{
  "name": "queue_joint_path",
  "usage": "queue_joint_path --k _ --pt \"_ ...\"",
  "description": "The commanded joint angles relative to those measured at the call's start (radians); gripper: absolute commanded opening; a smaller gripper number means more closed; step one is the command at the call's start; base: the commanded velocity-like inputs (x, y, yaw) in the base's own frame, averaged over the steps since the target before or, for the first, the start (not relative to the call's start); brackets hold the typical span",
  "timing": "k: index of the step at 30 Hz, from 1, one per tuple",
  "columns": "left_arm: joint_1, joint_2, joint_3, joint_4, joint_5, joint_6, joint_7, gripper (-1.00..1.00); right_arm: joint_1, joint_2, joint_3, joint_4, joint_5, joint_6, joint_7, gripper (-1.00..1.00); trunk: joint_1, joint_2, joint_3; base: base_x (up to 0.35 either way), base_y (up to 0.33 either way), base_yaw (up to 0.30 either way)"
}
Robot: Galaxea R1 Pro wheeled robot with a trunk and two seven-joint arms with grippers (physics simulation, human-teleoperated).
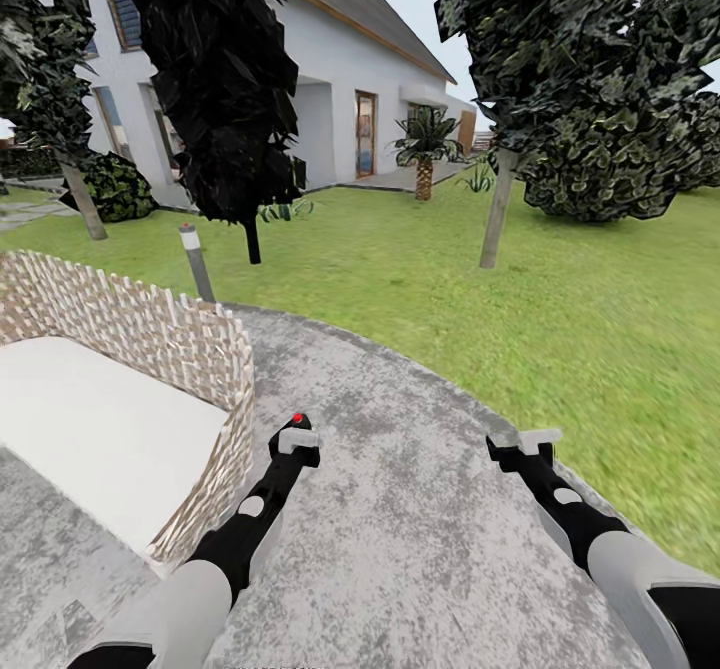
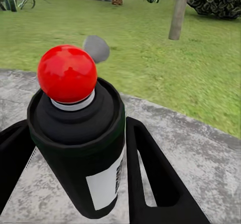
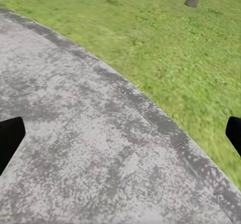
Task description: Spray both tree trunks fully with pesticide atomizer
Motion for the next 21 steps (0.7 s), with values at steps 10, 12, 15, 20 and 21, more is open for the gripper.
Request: queue_joint_path --k 10,12,15,20,21 --pt "0.000 0.000 -0.001 0.001 0.000 0.000 0.001 -1.00 0.000 0.000 0.000 0.000 0.000 0.000 0.000 1.00 0.000 0.000 0.000 -0.223 0.000 0.257" --pt "0.000 0.000 -0.002 0.001 0.000 0.000 0.001 -1.00 0.000 0.000 0.001 0.000 0.000 0.000 0.000 1.00 0.000 0.000 0.000 -0.340 0.000 0.183" --pt "0.000 0.000 -0.002 0.001 0.000 0.000 0.001 -1.00 0.000 0.000 0.000 0.000 0.000 0.000 0.000 1.00 0.000 0.000 0.000 -0.345 0.000 0.059" --pt "0.000 -0.001 -0.002 0.001 0.000 0.000 0.001 -1.00 0.000 0.000 0.001 0.000 0.000 0.000 0.000 1.00 0.000 0.000 0.000 -0.346 0.000 0.017" --pt "0.000 -0.001 -0.002 0.001 0.000 0.000 0.001 -1.00 0.000 0.000 0.001 0.000 0.000 0.000 0.000 1.00 0.000 0.000 0.000 -0.346 0.000 0.005"
